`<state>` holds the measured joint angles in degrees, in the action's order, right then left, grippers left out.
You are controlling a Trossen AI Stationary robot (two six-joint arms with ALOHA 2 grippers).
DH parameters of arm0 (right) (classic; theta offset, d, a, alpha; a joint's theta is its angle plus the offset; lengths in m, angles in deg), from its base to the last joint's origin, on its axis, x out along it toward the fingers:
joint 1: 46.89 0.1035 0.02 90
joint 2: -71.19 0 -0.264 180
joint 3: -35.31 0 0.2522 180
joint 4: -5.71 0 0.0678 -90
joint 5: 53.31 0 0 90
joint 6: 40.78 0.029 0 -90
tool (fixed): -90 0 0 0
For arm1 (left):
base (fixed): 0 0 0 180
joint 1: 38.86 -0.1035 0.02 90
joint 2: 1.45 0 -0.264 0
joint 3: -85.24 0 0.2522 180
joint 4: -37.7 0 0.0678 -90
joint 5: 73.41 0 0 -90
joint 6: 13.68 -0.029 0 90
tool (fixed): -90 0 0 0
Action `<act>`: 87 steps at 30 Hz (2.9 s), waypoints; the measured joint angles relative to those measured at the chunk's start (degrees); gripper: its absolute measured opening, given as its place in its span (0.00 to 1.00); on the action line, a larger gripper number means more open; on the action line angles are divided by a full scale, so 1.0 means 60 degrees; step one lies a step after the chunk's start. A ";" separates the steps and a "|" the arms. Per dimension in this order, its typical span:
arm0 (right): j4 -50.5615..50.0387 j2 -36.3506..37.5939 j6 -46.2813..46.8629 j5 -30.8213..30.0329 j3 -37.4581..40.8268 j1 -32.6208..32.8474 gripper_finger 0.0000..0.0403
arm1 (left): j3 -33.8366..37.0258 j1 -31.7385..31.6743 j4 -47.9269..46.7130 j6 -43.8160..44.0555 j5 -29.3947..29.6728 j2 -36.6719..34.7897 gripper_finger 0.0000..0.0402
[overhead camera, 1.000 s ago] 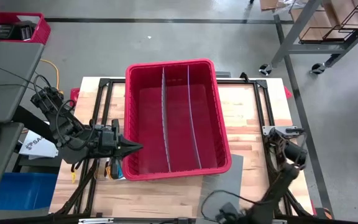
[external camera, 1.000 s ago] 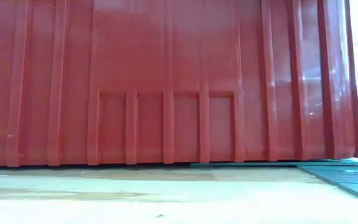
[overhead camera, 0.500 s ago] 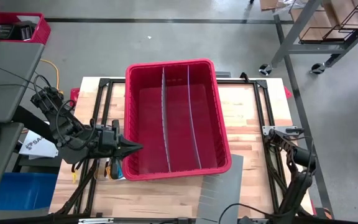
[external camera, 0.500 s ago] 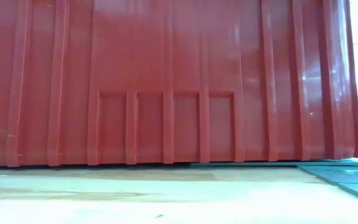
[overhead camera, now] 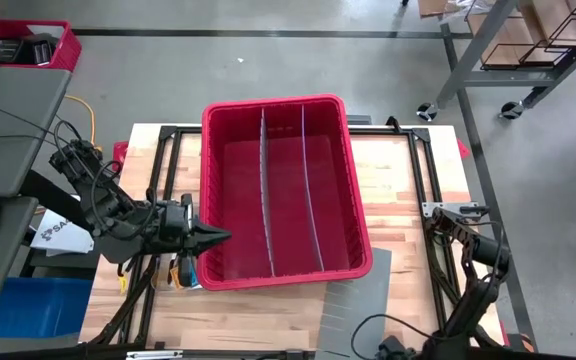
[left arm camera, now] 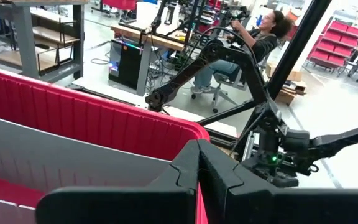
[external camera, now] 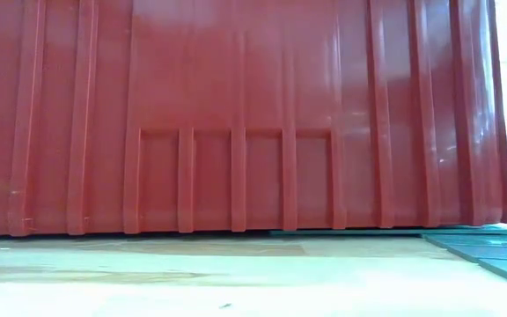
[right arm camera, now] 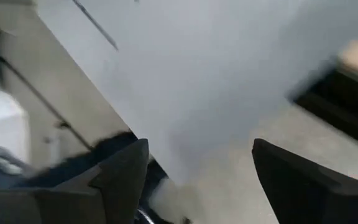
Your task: Sort Items/Unsort Items
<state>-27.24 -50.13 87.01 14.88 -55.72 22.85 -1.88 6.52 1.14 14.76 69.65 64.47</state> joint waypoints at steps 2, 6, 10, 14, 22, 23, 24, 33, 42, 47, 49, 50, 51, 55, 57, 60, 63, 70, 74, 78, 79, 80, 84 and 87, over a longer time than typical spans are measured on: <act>0.0992 -0.0004 -0.0043 -0.0555 0.0469 -0.0051 0.70 | 0.0000 0.0000 0.0004 0.0131 0.0000 0.0023 0.00; 0.2230 0.0036 -0.0324 -0.0865 0.1040 -0.0176 0.70 | 0.0000 0.0000 -0.0027 0.0423 -0.0134 0.0037 0.00; 0.2267 0.0034 -0.0270 -0.0945 0.1219 -0.0183 0.70 | 0.0000 0.0000 -0.0056 0.0480 -0.0262 0.0078 0.00; 0.2254 0.0022 -0.0280 -0.1101 0.1243 -0.0281 0.66 | 0.0000 0.0000 -0.0295 0.0513 -0.0270 0.0079 0.00; 0.1369 -0.0011 -0.0710 -0.0232 0.0902 -0.0695 0.16 | 0.0000 0.0000 -0.1521 0.1252 -0.0286 0.0082 0.00; 0.1353 -0.0011 -0.0790 -0.0260 0.0888 -0.0711 0.09 | 0.0000 0.0000 -0.1684 0.1356 -0.0287 0.0082 0.00; 0.1324 -0.0011 -0.0851 -0.0263 0.0860 -0.0725 0.05 | 0.0000 0.0000 -0.1826 0.1438 -0.0288 0.0082 0.00; -0.0209 0.0581 -0.0901 -0.0722 -0.0402 -0.0333 0.01 | 0.0000 0.0000 -0.1806 0.1524 -0.0201 0.0079 0.00; -0.4894 0.1558 -0.0909 0.0401 -0.2816 0.0269 0.00 | 0.0000 -0.0023 -0.0963 -0.0076 0.0058 0.0068 0.00; -0.8412 0.1596 -0.0873 0.0887 -0.4809 0.0381 0.00 | 0.0000 -0.0191 -0.0904 -0.0113 0.0065 0.0026 0.00; -0.9527 0.1606 -0.0871 0.0967 -0.5556 0.0385 0.00 | 0.0000 -0.0197 -0.0914 -0.0109 0.0003 0.0020 0.00; -1.0088 0.1606 -0.0871 0.0957 -0.5926 0.0385 0.00 | 0.0000 -0.0197 -0.0947 -0.0109 -0.0025 0.0020 0.00; -1.0669 0.1606 -0.0850 0.0917 -0.6306 0.0363 0.00 | 0.0000 -0.0197 -0.0989 -0.0120 -0.0052 0.0020 0.00; -1.1889 0.1665 -0.0858 0.0839 -0.7492 0.0238 0.00 | 0.0000 -0.0178 -0.1009 -0.0433 -0.0061 -0.0001 0.00; -1.1777 0.1894 -0.0866 0.0522 -0.7519 0.0205 0.00 | 0.0000 -0.0183 -0.1006 -0.0422 -0.0073 -0.0037 0.00; -1.1891 0.2042 -0.0832 0.0524 -0.7677 0.0094 0.00 | 0.0000 -0.0157 -0.0985 -0.0345 -0.0079 -0.0066 0.00; -1.1843 0.2033 -0.0894 -0.0099 -0.8029 0.0086 0.00 | 0.0000 -0.0025 -0.0597 -0.0059 -0.0475 -0.0140 0.00; -1.1787 0.2040 -0.1359 -0.1667 -0.8918 -0.0093 0.00 | -0.0003 -0.0082 0.1723 -0.1582 -0.1227 -0.0169 0.00; -1.1798 0.2055 -0.1628 -0.0369 -0.8603 -0.0466 0.00 | -0.0004 -0.0311 0.1731 -0.2615 -0.1144 -0.0220 0.00; -1.1816 0.2040 -0.1093 0.0007 -0.7635 -0.0917 0.00 | -0.0004 -0.0737 0.1024 -0.2663 -0.1005 -0.0227 0.00; -1.1787 0.2040 -0.1074 0.0170 -0.7350 -0.1049 0.00 | -0.0004 -0.0818 0.0836 -0.2598 -0.1033 -0.0227 0.00; -1.1716 0.2040 -0.1052 0.0397 -0.7079 -0.1195 0.00 | -0.0004 -0.0899 0.0654 -0.2545 -0.1044 -0.0227 0.00; -1.1087 0.2040 -0.1020 0.0687 -0.5945 -0.1773 0.00 | -0.0004 -0.1031 -0.0168 -0.2532 -0.1070 -0.0227 0.00; -1.0425 0.2022 -0.1124 0.0744 -0.5595 -0.2265 0.00 | -0.0004 -0.1031 -0.0928 -0.2524 -0.1082 -0.0227 0.00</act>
<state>-89.79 -38.00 80.26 19.34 -89.29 9.26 -1.90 0.34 -4.43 -0.38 63.16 63.10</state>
